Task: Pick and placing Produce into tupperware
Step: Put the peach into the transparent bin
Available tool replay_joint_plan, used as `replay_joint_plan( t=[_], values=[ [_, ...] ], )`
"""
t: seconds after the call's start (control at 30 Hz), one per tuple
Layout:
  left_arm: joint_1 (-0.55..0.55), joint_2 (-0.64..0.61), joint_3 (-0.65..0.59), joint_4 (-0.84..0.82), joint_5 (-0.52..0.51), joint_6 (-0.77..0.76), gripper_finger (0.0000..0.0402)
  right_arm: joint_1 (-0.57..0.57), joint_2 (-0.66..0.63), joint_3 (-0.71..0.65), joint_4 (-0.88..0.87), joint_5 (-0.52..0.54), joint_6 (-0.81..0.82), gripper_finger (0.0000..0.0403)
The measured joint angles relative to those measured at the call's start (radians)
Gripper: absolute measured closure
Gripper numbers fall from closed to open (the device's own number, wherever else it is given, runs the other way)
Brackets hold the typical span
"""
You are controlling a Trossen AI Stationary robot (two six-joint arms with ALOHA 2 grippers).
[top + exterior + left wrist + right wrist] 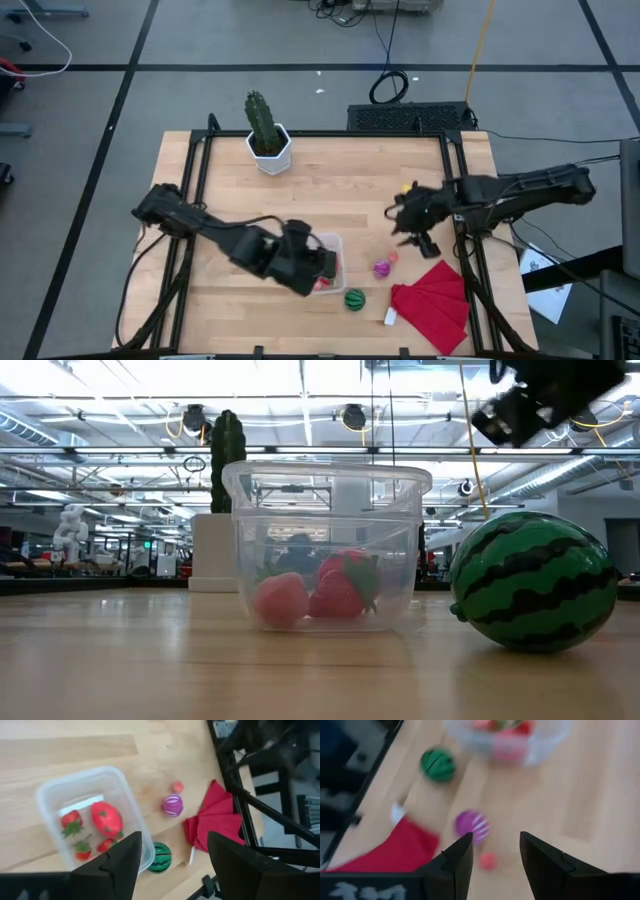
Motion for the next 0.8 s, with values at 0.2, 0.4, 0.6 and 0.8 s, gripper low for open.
replay_joint_plan(
  t=[0.2, 0.4, 0.6, 0.8],
  values=[
    [-0.072, -0.034, 0.000, -0.153, -0.047, -0.153, 0.0171, 0.104, 0.000, -0.086, 0.021, -0.015, 0.027, 0.0250],
    [-0.099, -0.033, -0.001, -0.251, 0.000, -0.272, 0.0171, 0.157, 0.015, -0.144, 0.157, -0.015, 0.118, 0.0250],
    [-0.104, -0.033, -0.001, -0.257, 0.006, -0.273, 0.0171, 0.169, 0.107, -0.166, 0.169, -0.015, 0.205, 0.0250],
    [-0.104, -0.033, -0.001, -0.258, 0.011, -0.260, 0.0172, 0.169, 0.196, -0.166, 0.169, -0.014, 0.197, 0.0250]
  ],
)
